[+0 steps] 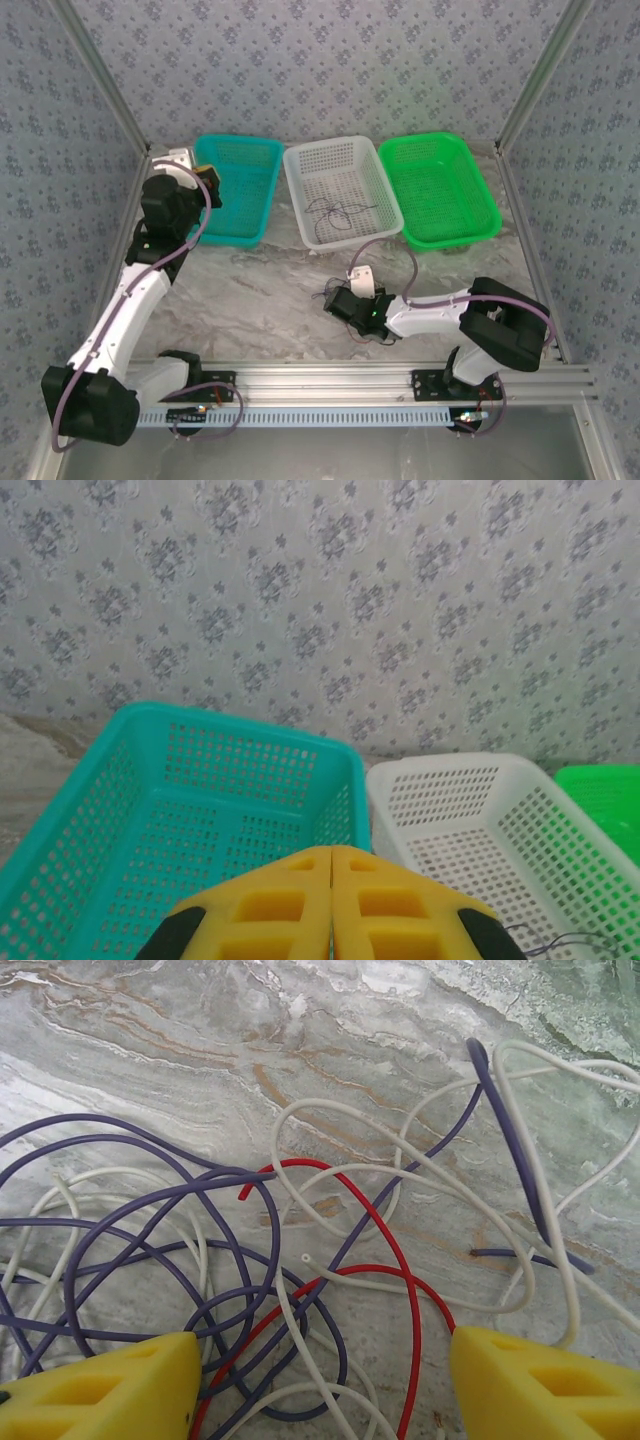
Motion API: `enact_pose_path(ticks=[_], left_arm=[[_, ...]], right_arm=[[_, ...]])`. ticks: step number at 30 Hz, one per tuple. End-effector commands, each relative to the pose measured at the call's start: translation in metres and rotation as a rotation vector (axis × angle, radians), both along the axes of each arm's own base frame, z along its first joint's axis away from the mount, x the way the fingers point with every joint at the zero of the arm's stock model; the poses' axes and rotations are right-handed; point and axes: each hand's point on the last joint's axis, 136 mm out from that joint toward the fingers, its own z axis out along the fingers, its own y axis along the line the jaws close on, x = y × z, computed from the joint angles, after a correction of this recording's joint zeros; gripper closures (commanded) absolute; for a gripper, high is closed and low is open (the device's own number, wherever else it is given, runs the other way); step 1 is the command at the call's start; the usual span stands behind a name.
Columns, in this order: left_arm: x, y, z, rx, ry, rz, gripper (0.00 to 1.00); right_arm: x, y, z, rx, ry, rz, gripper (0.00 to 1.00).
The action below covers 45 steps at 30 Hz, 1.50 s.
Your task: Untangle the cables
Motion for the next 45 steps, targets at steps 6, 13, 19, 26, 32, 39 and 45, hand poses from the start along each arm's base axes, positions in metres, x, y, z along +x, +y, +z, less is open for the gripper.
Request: enact_pose_path(ticks=[6,13,19,26,32,39,45], left_arm=[[0.008,0.0,-0.013,-0.073,-0.012,0.003,1.0],[0.005,0.009,-0.054,-0.094,0.065,0.054,0.99],[-0.011,0.016,-0.113,-0.178,0.156,0.102,0.94],[-0.023,0.027,-0.157,-0.166,0.259,0.17,0.86],[-0.002,0.022,-0.159,-0.146,0.345,0.162,0.78],[0.02,0.016,-0.167,-0.182,0.409,0.16,0.77],[-0.001,0.012,-0.153,-0.197,0.347,0.132,0.34]], right_arm=[[-0.001,-0.009,-0.001,-0.082,0.024,0.013,0.31],[-0.001,-0.009,-0.001,-0.082,0.022,0.015,0.31],[0.0,-0.004,-0.003,-0.088,0.03,0.026,0.31],[0.002,0.003,-0.006,-0.101,0.042,0.049,0.31],[0.005,0.013,-0.007,-0.106,0.049,0.069,0.31],[0.003,0.011,-0.005,-0.122,0.048,0.067,0.3],[0.001,0.006,0.002,-0.109,0.032,0.064,0.3]])
